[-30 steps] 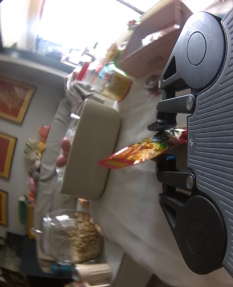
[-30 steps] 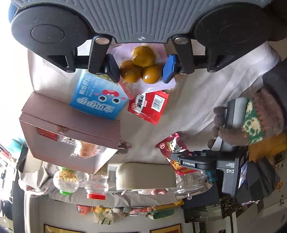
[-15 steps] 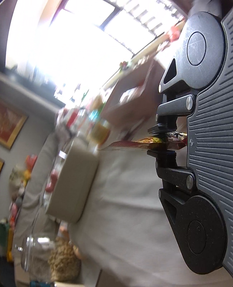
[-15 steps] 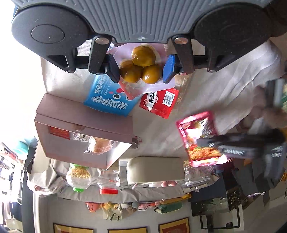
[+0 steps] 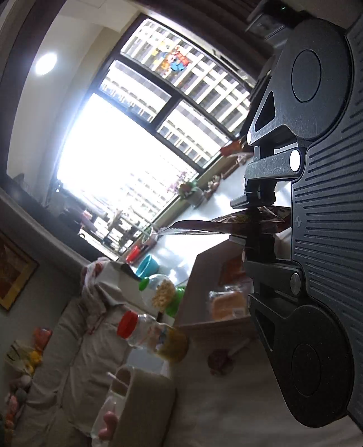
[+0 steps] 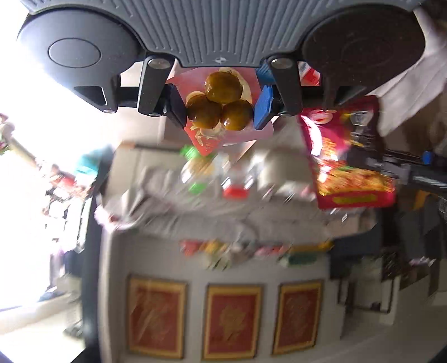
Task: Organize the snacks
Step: 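Carry the snack tray with the right tool while the left tool carries the chicken bag into the box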
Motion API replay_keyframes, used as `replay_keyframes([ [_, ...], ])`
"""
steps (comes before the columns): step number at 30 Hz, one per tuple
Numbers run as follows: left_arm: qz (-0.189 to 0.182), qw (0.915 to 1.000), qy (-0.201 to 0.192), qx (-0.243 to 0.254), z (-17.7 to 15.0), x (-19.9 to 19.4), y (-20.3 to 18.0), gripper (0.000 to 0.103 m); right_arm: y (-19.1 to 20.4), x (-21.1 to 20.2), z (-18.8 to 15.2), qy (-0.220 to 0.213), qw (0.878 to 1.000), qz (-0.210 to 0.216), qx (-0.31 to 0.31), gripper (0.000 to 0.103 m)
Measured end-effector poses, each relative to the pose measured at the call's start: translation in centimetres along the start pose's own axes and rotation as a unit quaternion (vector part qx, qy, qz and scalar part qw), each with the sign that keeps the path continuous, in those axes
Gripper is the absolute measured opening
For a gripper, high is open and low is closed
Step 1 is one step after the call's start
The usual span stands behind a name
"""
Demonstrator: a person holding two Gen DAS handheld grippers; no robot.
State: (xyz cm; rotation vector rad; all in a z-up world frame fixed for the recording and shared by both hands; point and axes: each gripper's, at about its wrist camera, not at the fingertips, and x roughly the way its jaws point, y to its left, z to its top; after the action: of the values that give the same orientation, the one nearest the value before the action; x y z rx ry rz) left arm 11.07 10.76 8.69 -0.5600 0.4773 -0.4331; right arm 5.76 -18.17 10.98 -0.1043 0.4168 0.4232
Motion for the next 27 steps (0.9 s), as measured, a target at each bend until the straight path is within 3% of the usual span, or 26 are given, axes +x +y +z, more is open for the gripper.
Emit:
replay_keyframes([
  [4,0.011,0.9994,0.027,-0.019,3.1,9.5,1.2,0.022,-1.7,1.2,1.3,-0.005,1.0,-0.022,0.012,0.053],
  [7,0.043,0.995,0.078,-0.045,2.4,16.1,4.2,0.021,-2.8,2.9,0.9,0.017,0.999,-0.032,0.019,0.053],
  [9,0.057,0.9918,0.094,-0.064,2.0,18.3,6.5,0.023,-3.6,4.1,0.4,0.036,0.998,-0.036,0.028,0.053],
  [12,0.063,0.9952,0.057,-0.05,2.3,17.5,8.0,0.026,-4.5,6.2,0.0,0.059,0.997,-0.035,0.035,0.053],
  [18,0.132,0.9901,0.034,-0.035,3.2,12.7,9.8,0.025,-4.9,14.8,1.3,0.118,0.99,0.005,0.073,0.053],
  [20,0.16,0.9865,0.019,-0.03,2.5,10.8,10.8,0.025,-4.8,18.2,1.6,0.139,0.985,0.019,0.096,0.053],
  [23,0.212,0.977,0.024,-0.011,0.9,7.4,12.2,0.025,-4.2,22.4,2.0,0.174,0.979,0.007,0.101,0.057],
  [27,0.238,0.9706,0.013,-0.029,-1.8,3.7,15.2,0.025,-0.7,23.5,3.2,0.169,0.983,0.024,0.074,0.058],
])
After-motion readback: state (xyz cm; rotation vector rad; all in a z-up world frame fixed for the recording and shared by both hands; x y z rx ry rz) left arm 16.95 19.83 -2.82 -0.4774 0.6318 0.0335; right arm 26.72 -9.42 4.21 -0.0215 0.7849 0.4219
